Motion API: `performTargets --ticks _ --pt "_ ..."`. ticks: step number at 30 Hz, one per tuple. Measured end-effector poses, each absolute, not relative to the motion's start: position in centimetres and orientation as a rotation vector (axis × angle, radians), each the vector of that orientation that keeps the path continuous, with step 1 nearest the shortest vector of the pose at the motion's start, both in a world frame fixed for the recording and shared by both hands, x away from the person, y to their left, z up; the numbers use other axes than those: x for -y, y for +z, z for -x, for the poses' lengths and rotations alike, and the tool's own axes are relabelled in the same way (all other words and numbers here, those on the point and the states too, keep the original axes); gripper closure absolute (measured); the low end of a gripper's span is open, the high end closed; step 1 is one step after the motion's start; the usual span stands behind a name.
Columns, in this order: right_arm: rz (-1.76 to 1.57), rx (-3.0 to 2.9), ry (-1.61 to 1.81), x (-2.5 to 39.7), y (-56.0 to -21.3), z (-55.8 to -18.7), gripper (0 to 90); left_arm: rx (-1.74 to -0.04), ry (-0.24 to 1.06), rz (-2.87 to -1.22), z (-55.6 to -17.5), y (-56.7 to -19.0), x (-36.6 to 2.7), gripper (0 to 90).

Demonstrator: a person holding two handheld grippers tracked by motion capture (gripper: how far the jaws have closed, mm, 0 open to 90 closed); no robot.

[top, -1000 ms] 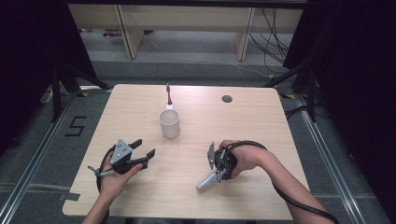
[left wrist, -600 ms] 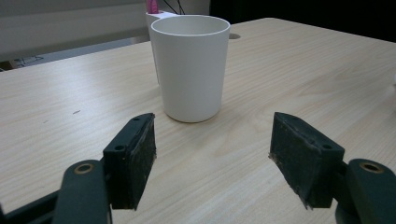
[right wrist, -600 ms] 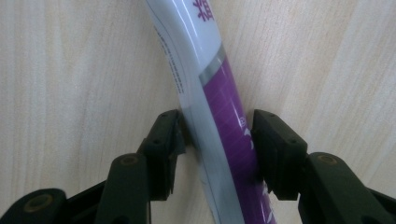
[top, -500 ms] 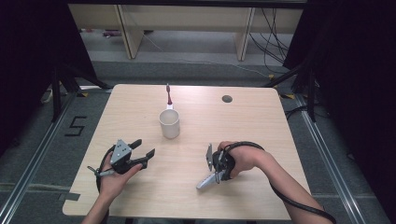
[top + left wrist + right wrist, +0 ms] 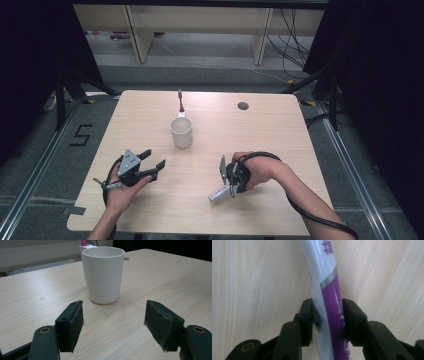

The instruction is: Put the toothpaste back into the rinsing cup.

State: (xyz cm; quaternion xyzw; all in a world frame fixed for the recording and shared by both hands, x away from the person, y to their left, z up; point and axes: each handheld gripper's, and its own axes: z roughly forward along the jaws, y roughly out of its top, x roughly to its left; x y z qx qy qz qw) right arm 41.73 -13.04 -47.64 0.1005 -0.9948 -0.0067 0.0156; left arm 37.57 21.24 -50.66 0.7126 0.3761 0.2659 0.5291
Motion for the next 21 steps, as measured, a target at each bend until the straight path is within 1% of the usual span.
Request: performTargets --ticks 2,3,5,7,9,11,16,21 --pt "-0.343 3.093 -0.013 12.9 -47.7 -41.7 68.0 -0.897 0.636 -1.705 -37.6 -50.7 -21.3 30.7" --pt "-0.346 3.095 0.046 12.8 -47.4 -41.7 68.6 -0.898 0.635 -1.705 -37.6 -50.7 -21.3 30.7" --pt "-0.402 3.088 0.025 12.6 -47.5 -41.9 69.8 -0.899 0.635 -1.707 -37.6 -50.7 -21.3 30.7" --pt "-0.332 3.088 0.03 12.7 -47.5 -41.8 71.1 -0.901 0.634 -1.706 -37.5 -50.7 -21.3 30.7" --pt "-0.347 3.093 0.048 12.7 -47.4 -41.9 71.9 -0.901 0.635 -1.706 -37.5 -50.8 -21.3 30.7" --pt "-0.275 3.075 -0.004 12.9 -47.6 -41.8 72.5 -0.901 0.634 -1.706 -37.5 -50.8 -21.3 30.7" --pt "-0.249 3.076 -0.098 13.4 -47.6 -41.9 73.5 -0.897 0.629 -1.705 -37.6 -50.8 -21.2 30.8" --pt "-0.178 3.098 -0.136 13.9 -46.6 -41.9 73.9 -0.892 0.629 -1.7 -37.6 -50.9 -21.1 30.8"
